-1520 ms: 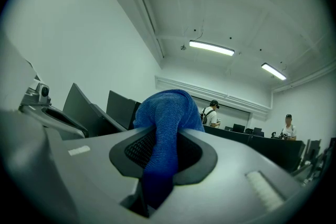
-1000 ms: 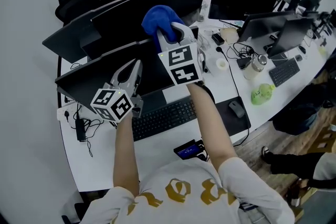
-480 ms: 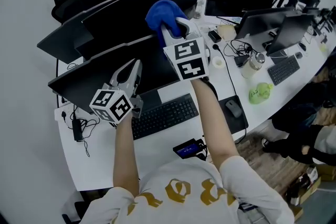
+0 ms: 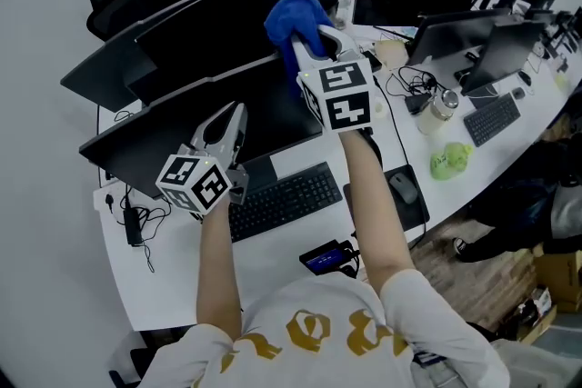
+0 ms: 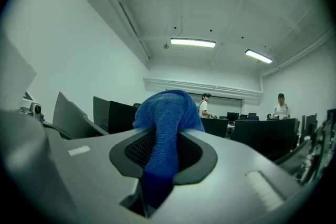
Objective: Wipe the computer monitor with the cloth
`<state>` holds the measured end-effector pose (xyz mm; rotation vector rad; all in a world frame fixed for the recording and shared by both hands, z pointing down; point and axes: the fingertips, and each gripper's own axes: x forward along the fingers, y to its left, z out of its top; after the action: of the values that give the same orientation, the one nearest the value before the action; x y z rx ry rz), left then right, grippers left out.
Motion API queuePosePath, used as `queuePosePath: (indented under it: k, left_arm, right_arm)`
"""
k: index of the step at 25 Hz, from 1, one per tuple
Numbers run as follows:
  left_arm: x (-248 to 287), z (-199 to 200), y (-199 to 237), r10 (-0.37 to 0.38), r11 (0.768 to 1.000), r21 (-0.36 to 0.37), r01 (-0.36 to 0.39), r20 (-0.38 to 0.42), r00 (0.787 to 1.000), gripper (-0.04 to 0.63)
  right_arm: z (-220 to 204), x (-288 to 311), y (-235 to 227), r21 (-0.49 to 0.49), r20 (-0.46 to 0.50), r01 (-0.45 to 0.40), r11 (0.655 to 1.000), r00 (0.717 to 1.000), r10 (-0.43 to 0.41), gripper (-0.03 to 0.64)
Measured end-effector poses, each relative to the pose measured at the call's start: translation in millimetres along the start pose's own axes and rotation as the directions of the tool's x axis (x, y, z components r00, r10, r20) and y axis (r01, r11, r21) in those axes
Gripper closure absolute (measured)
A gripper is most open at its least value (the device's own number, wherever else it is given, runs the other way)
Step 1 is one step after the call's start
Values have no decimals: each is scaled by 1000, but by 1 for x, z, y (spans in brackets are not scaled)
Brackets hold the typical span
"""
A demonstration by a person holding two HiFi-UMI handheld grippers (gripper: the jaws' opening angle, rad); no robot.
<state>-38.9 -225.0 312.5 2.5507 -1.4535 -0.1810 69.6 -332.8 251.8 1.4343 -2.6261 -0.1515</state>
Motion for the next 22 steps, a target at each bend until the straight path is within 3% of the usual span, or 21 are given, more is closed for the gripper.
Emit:
queuePosePath:
  k: [14,22]
  left_arm:
    - [7,-10,-3,-4,1000,-11,4,-16,1000,595]
    - [5,-13,2,11,1000,-14,-11,-28,1000,595]
  right_arm:
    - [-17,-9,-42,238,47,7,971,999,-19,506]
    - [-20,-8,-47,315,83,-6,949,996,-21,506]
